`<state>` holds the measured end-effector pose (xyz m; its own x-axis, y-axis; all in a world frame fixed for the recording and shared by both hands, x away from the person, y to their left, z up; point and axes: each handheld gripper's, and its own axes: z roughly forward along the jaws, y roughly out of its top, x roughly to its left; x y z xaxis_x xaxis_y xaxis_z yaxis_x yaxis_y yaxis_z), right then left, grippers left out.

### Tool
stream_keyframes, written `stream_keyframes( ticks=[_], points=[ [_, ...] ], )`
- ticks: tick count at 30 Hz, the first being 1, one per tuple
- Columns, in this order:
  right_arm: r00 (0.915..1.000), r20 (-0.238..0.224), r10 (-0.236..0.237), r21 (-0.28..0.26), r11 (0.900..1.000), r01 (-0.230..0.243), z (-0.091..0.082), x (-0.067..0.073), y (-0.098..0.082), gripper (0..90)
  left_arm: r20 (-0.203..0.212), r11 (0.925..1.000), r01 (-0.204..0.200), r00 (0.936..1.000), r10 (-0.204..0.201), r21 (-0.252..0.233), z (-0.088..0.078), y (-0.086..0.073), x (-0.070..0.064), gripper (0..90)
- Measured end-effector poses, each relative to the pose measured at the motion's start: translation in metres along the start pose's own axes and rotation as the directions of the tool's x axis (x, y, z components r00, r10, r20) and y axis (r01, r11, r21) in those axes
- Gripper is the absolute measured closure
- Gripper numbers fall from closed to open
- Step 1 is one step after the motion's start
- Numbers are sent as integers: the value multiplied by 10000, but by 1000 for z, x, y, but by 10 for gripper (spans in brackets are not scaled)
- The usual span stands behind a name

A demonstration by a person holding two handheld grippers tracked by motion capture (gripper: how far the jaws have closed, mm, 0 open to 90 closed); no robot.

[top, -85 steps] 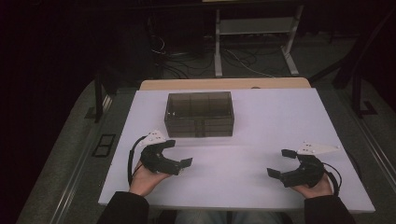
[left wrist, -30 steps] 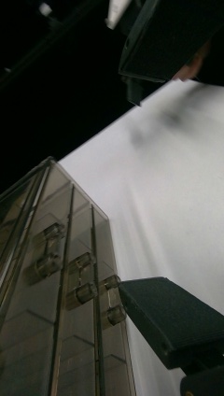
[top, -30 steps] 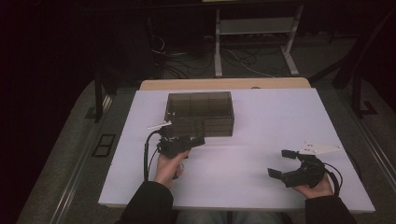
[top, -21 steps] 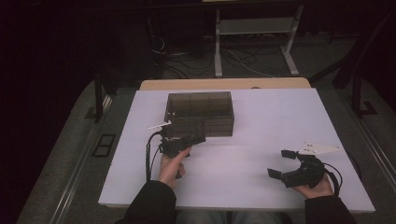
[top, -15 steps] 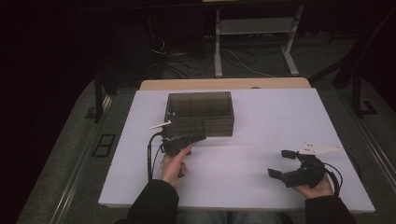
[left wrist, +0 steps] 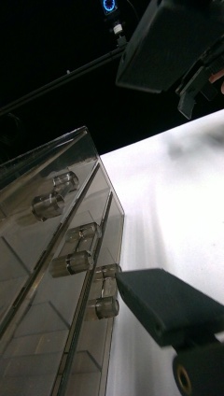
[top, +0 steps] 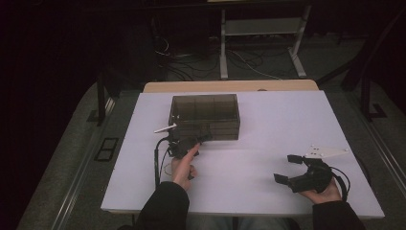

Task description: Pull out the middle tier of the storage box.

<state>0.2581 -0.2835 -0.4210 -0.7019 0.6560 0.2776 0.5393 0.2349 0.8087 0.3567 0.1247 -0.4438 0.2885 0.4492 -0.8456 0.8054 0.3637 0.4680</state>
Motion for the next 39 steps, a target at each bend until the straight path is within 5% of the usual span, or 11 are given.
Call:
stream_keyframes(
  ticks=[31, 39],
  points=[
    [9999, 133, -92, 96, 9999, 91, 0, -1, 0, 3, -1181, 9981, 481, 9916, -522, -373, 0, 4, 16, 472],
    [9997, 226, -112, 109, 9999, 110, -2, -2, 0, 3, -1091, 9949, 846, 9899, -902, -548, -1, 5, 23, 582]
  ],
)
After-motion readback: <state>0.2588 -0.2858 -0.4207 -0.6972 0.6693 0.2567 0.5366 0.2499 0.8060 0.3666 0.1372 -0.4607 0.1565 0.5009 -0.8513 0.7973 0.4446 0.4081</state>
